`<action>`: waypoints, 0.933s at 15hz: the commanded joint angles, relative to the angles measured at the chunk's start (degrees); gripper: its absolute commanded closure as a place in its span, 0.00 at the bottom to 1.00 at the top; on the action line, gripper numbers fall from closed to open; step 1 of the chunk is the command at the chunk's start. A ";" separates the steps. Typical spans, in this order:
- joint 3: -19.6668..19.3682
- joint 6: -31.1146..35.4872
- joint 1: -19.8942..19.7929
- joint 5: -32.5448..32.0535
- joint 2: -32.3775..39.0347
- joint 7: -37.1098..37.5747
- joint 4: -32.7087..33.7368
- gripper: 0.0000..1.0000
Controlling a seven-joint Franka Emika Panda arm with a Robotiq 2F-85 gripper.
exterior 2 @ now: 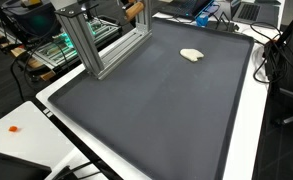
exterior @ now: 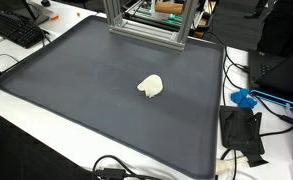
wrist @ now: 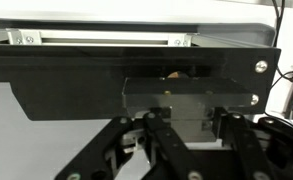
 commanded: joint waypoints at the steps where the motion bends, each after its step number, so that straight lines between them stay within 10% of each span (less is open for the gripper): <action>1: 1.35 0.60 -0.45 0.76 -2.26 0.58 -2.00 0.78; 7: 2.28 1.00 -0.41 0.36 -2.33 0.70 -2.82 0.78; 8: 2.28 0.99 -0.52 0.51 -2.19 1.01 -2.63 0.28; 14: 2.16 0.46 -0.98 -0.55 -0.90 0.36 0.81 0.00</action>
